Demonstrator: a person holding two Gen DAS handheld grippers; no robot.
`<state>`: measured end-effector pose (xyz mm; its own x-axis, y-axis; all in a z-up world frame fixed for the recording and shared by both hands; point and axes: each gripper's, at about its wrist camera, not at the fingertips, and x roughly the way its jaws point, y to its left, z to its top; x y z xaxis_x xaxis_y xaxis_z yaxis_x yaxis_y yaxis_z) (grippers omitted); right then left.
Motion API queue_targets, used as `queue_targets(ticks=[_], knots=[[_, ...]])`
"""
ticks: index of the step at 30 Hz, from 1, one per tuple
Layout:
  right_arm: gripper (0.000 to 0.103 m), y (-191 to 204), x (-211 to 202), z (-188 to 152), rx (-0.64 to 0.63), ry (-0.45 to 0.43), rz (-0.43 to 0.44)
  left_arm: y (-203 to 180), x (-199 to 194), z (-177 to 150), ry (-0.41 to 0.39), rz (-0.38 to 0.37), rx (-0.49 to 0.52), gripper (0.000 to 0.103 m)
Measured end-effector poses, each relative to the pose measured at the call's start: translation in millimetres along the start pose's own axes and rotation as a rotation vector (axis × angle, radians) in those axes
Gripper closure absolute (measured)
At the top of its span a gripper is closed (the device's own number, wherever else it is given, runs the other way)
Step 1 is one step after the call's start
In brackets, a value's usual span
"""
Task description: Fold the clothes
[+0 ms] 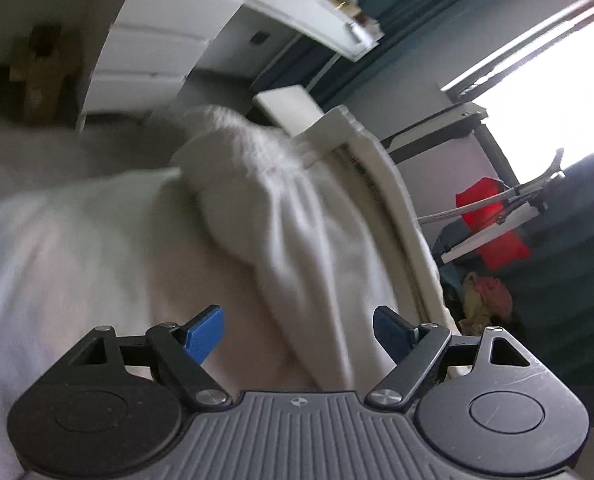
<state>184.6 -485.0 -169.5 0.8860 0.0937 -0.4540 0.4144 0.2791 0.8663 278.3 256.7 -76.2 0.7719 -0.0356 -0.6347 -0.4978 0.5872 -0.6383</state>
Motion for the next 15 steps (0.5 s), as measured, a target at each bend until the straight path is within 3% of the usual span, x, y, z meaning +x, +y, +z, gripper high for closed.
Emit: queue_targets(ticks=[5, 9, 12, 15], knots=[[0.03, 1.8, 34.4, -2.5, -0.019, -0.003, 0.02, 19.0, 41.7, 19.8, -0.066, 0.037, -0.058, 0.02], [0.032, 1.1, 58.2, 11.1, -0.037, -0.191, -0.015, 21.1, 75.6, 51.1, -0.103, 0.026, -0.123, 0.032], [0.033, -4.1, 65.9, 24.4, 0.044, -0.338, -0.006, 20.4, 99.7, 73.3, -0.123, 0.029, -0.16, 0.04], [0.056, -2.6, 75.3, 39.0, 0.067, -0.394, -0.081, 3.3, 112.1, 86.0, -0.091, 0.105, -0.113, 0.063]])
